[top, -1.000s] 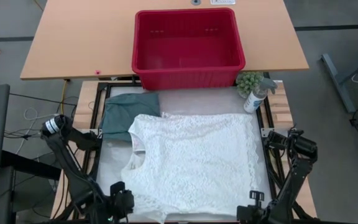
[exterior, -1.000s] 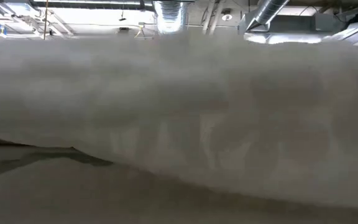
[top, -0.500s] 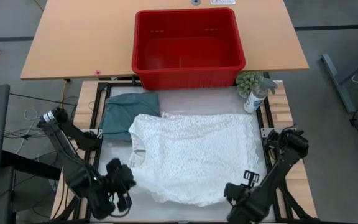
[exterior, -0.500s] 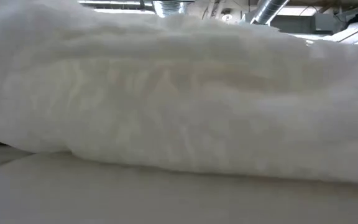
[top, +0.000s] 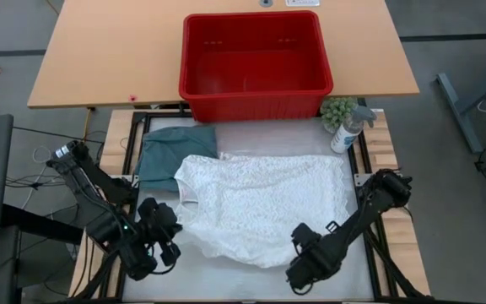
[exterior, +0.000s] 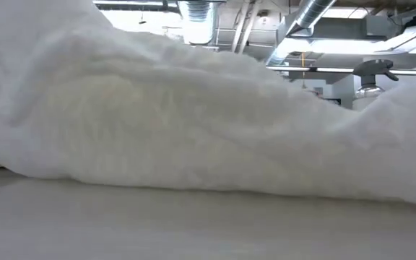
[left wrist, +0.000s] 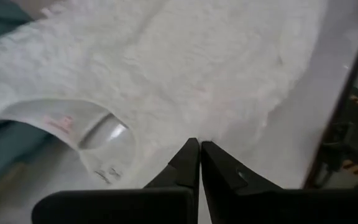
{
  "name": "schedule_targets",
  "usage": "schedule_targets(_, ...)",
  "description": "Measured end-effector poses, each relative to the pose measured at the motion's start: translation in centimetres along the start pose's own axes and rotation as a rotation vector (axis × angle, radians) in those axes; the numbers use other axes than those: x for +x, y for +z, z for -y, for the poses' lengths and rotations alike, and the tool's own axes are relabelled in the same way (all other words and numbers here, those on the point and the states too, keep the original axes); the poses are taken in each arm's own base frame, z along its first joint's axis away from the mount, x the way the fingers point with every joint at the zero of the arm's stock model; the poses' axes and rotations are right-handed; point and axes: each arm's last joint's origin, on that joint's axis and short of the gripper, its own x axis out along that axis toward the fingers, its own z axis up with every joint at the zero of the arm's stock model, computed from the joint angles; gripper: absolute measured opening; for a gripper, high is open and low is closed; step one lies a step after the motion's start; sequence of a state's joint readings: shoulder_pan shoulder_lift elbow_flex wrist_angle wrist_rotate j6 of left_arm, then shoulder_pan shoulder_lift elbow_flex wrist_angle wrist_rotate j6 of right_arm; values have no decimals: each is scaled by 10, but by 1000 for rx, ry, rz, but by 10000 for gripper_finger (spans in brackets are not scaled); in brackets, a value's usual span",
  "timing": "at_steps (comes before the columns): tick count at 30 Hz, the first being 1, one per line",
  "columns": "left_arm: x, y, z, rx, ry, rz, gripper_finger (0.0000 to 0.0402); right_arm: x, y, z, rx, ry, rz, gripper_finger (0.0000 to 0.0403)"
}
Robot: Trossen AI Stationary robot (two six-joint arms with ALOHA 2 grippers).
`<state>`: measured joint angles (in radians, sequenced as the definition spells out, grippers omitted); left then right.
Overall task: Fold Laundry from Bin
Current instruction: Fold the white shirt in the red bin
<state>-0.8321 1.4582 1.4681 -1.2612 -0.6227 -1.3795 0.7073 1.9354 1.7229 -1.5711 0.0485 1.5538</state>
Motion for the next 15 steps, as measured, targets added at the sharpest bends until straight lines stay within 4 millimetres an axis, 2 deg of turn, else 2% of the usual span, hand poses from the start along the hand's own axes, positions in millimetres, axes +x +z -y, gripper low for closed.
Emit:
schedule_targets(8,13,16,-15,-14,125,-46,0,6,37,3,145,-24,-1,28)
schedule_targets(12,16,20,-23,-4,187,-85,0,24,48,9,188,-92,-64,26)
schedule_targets(15,17,22,-24,25,193,-91,0,38,50,13,202,-144,-132,27)
